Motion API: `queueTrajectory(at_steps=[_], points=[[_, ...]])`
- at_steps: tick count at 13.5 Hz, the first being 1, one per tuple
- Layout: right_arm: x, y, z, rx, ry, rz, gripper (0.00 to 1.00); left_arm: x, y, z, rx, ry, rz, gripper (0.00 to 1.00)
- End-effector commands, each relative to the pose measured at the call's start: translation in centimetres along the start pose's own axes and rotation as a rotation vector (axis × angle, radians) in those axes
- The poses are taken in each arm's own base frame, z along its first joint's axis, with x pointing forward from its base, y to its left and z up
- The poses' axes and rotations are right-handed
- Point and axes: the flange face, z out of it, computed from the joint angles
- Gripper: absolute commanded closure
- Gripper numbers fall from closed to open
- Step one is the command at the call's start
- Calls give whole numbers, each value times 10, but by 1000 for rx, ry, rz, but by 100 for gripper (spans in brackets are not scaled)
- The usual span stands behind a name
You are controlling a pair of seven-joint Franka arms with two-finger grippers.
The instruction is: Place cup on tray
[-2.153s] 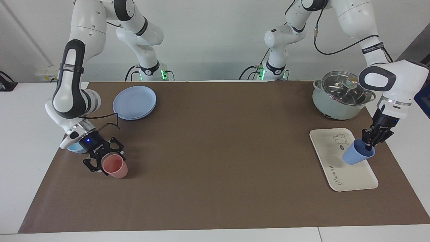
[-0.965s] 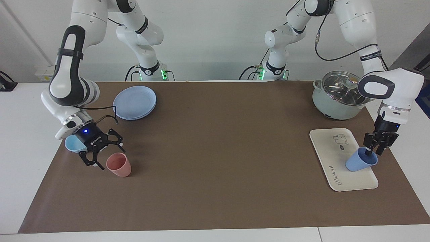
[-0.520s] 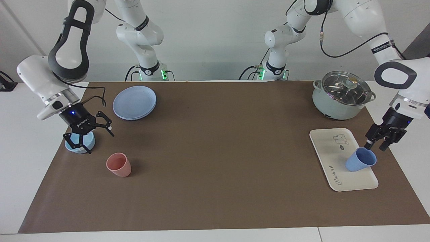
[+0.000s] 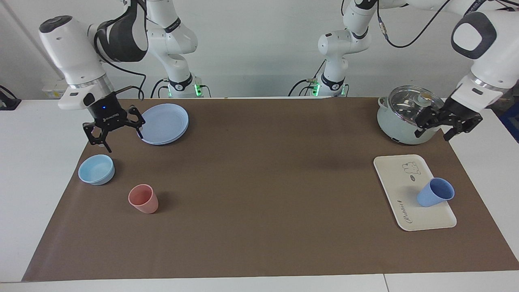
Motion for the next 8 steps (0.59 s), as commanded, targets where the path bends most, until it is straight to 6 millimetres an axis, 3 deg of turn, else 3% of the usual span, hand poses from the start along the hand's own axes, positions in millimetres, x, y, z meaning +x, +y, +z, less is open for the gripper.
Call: queueTrajectory(at_steps=[1, 3, 8], points=[[4, -47, 0, -67, -87, 138, 0, -21, 20, -13, 44, -51, -47, 4], [11, -82, -1, -82, -115, 250, 0, -35, 25, -8, 44, -75, -80, 0], [22, -61, -61, -73, -224, 351, 0, -29, 23, 0, 54, -1, -99, 0]])
